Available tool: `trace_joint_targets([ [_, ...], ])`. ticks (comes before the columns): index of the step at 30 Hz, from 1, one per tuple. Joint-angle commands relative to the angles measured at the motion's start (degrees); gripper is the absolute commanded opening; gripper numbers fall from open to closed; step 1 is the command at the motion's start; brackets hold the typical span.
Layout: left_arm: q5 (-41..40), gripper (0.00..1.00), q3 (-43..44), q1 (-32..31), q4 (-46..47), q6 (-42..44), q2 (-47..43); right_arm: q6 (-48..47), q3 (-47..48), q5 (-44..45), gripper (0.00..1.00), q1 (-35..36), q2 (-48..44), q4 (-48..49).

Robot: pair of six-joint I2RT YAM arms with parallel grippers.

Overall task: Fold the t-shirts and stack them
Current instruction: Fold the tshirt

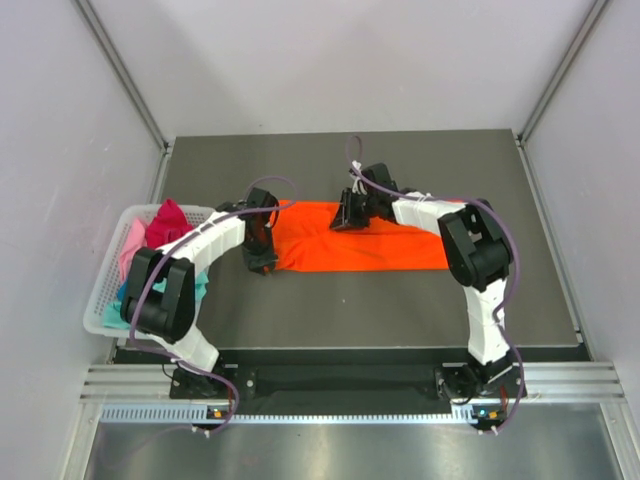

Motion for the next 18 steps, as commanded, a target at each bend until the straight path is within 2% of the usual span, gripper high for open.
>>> trace_joint_targets([
  [1,2.02,0.28,-2.48,0.1,2.95,-0.68,-3.51,-1.82,2.47,1.34,0.25,-0.14,-2.72,-0.77],
  [8,-0.26,0.31,-4.33,0.28,6.29,-1.65,-2.02,-0.68,0.53,5.47,0.27,-0.41,-10.99,-7.0],
  [14,-3.6,0.31,-3.9,0.54,7.35,-1.82,1.32,0.2,-6.93,6.79,0.27,-2.86,-19.69,-7.89],
  [18,-9.38,0.32,-3.81,0.54,5.77,-1.73,0.79,0.29,-13.08,8.9,0.27,-5.06,-25.05,-9.56],
])
